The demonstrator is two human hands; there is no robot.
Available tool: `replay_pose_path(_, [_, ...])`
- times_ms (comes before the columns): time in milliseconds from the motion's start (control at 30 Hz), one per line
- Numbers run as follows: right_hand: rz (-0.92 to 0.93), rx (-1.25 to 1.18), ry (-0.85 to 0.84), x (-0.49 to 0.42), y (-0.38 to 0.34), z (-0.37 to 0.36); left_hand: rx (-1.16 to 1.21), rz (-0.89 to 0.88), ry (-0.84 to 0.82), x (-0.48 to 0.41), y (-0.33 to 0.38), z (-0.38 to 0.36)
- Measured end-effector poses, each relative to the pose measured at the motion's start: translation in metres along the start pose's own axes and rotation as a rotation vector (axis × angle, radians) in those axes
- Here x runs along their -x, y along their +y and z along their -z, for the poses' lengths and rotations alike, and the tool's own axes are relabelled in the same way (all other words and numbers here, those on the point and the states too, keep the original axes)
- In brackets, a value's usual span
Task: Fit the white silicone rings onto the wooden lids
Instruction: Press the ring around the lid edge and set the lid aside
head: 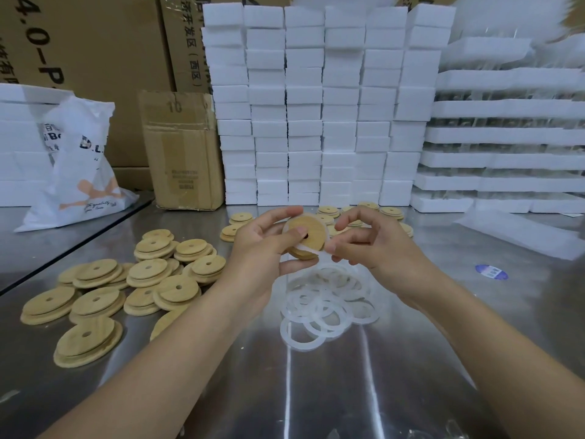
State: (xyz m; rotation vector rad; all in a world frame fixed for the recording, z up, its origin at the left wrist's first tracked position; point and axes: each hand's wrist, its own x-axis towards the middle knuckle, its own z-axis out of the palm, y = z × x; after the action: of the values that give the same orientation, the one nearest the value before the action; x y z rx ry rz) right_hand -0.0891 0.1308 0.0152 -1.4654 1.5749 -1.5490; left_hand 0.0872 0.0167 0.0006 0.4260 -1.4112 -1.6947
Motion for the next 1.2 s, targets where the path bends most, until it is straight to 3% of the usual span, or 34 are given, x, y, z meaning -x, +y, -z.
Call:
replay_pose_path(133, [-0.003,0.009,0.09,0.002,0.0,-0.009,0.06,-0.007,0.007,-0.001,-0.001,-0.003])
replay_pose_path(400, [-0.013,-0.043,0.118,0.004,-0.005,-0.017,0.128,0.02,0.023,-0.001,0.0,-0.008])
replay_pose_path(600, [0.094,0.01,0.262,0.002,-0.003,-0.016,-0.298,0.008,-0.084,0.004,-0.001,-0.007])
replay_pose_path(967, [0.162,0.296,0.233,0.0,0.004,-0.014,-0.385,0.025,-0.093,0.004,-0.002,-0.006])
replay_pose_path(1200, [0.039,0.107,0.114,-0.002,-0.002,-0.001,-0.4,-0.012,-0.141,0.0,0.006,0.004])
